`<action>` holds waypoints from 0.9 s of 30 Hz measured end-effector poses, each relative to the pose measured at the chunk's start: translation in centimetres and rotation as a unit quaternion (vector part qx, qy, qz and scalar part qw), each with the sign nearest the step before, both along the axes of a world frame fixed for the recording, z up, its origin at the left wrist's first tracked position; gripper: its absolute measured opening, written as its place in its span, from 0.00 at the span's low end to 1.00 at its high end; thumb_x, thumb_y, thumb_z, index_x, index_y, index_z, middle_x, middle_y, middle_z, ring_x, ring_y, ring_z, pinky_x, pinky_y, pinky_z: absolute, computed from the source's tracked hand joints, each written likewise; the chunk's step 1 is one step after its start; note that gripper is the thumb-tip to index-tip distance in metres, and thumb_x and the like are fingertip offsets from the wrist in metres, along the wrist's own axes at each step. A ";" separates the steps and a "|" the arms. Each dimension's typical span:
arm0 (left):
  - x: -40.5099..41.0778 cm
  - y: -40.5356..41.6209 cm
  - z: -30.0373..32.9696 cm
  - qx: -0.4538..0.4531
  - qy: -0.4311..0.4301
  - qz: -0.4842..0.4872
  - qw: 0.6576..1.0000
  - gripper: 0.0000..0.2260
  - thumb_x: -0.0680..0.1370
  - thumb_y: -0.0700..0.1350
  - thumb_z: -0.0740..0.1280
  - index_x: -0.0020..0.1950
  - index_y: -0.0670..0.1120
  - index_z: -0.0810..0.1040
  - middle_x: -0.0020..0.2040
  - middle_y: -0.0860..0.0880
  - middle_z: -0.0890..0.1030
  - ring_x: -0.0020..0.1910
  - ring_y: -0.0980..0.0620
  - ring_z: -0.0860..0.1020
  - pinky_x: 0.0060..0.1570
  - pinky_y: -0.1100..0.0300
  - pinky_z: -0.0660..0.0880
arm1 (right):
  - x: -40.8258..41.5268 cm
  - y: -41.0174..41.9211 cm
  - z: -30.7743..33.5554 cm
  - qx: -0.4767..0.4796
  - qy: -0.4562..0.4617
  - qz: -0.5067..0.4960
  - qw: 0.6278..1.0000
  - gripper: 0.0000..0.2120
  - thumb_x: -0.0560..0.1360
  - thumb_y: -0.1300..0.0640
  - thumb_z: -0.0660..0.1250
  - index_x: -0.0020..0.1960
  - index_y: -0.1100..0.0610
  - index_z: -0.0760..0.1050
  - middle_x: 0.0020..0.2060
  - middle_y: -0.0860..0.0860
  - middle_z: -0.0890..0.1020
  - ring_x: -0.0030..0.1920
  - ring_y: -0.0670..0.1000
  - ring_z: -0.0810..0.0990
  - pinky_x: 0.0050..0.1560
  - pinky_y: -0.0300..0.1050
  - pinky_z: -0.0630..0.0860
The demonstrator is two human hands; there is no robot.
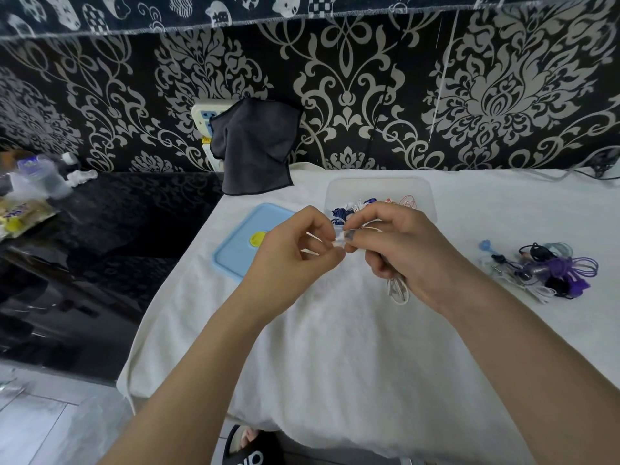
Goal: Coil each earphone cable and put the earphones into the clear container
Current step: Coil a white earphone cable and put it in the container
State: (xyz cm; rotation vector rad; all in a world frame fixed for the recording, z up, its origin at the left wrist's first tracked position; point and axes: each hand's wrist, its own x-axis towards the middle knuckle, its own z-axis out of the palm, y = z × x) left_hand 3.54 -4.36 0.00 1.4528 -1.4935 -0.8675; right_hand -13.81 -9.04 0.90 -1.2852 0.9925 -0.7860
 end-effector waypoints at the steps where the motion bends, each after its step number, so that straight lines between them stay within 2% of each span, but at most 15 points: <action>1: 0.0 0.0 0.0 -0.002 0.000 0.000 1.000 0.09 0.75 0.37 0.75 0.45 0.45 0.76 0.44 0.48 0.81 0.39 0.48 0.81 0.43 0.48 0.79 | 0.0 0.0 0.0 -0.007 0.005 0.001 1.000 0.02 0.75 0.63 0.71 0.48 0.59 0.80 0.34 0.54 0.82 0.28 0.50 0.68 0.26 0.41 0.64; 5: 0.2 -0.1 -0.2 -0.011 -0.001 0.006 1.000 0.08 0.75 0.36 0.74 0.45 0.45 0.76 0.44 0.47 0.81 0.42 0.45 0.82 0.44 0.46 0.79 | 0.1 0.0 0.0 -0.021 0.018 -0.003 1.000 0.02 0.76 0.63 0.70 0.48 0.59 0.80 0.36 0.54 0.83 0.29 0.51 0.68 0.27 0.42 0.65; 9: 0.3 -0.1 -0.2 -0.008 0.004 0.016 1.000 0.09 0.75 0.38 0.74 0.44 0.47 0.76 0.39 0.44 0.81 0.37 0.43 0.79 0.40 0.44 0.77 | 0.1 0.1 0.0 -0.027 0.020 -0.014 0.999 0.03 0.76 0.64 0.70 0.48 0.58 0.80 0.37 0.55 0.84 0.28 0.50 0.69 0.27 0.42 0.66; 13: 0.4 0.0 -0.1 -0.002 0.006 0.009 1.000 0.08 0.76 0.38 0.73 0.45 0.49 0.77 0.38 0.51 0.81 0.36 0.50 0.79 0.41 0.51 0.75 | 0.1 0.1 0.0 -0.029 0.020 -0.017 0.999 0.03 0.75 0.64 0.70 0.48 0.57 0.80 0.39 0.57 0.85 0.28 0.50 0.69 0.27 0.42 0.66; 17: 0.5 -0.2 -0.1 -0.010 0.023 0.008 1.000 0.07 0.76 0.38 0.73 0.46 0.49 0.78 0.45 0.45 0.83 0.42 0.33 0.80 0.40 0.45 0.73 | 0.1 0.1 0.1 -0.034 0.013 -0.018 0.999 0.03 0.76 0.64 0.70 0.48 0.58 0.80 0.40 0.58 0.85 0.27 0.50 0.69 0.27 0.41 0.66; 20: 0.4 -0.2 0.0 -0.007 0.035 0.014 0.999 0.07 0.76 0.38 0.73 0.46 0.48 0.78 0.46 0.43 0.83 0.43 0.31 0.79 0.37 0.50 0.71 | 0.1 0.1 0.0 -0.056 0.015 -0.019 0.998 0.02 0.75 0.63 0.70 0.48 0.58 0.80 0.40 0.61 0.84 0.26 0.49 0.68 0.27 0.41 0.66; 22: 0.3 -0.1 0.1 -0.003 0.044 0.016 0.999 0.06 0.77 0.37 0.73 0.47 0.45 0.78 0.46 0.44 0.84 0.44 0.33 0.81 0.36 0.57 0.69 | 0.0 0.1 0.0 -0.078 0.026 -0.017 0.996 0.02 0.76 0.62 0.71 0.47 0.57 0.80 0.38 0.60 0.82 0.25 0.49 0.69 0.27 0.41 0.67; 24: 0.3 -0.1 0.2 -0.001 0.056 0.013 0.998 0.05 0.77 0.35 0.72 0.47 0.43 0.78 0.46 0.46 0.85 0.45 0.42 0.85 0.38 0.63 0.72 | 0.0 0.1 -0.1 -0.093 0.035 -0.017 0.995 0.02 0.76 0.61 0.71 0.47 0.56 0.80 0.34 0.56 0.80 0.25 0.48 0.70 0.28 0.41 0.68; 27: 0.2 -0.1 0.3 0.000 0.059 0.016 0.998 0.06 0.77 0.34 0.72 0.47 0.42 0.77 0.46 0.48 0.86 0.47 0.50 0.87 0.42 0.62 0.74 | 0.1 0.2 -0.1 -0.110 0.050 -0.018 0.993 0.02 0.76 0.61 0.71 0.47 0.56 0.80 0.31 0.51 0.79 0.25 0.47 0.71 0.28 0.39 0.68</action>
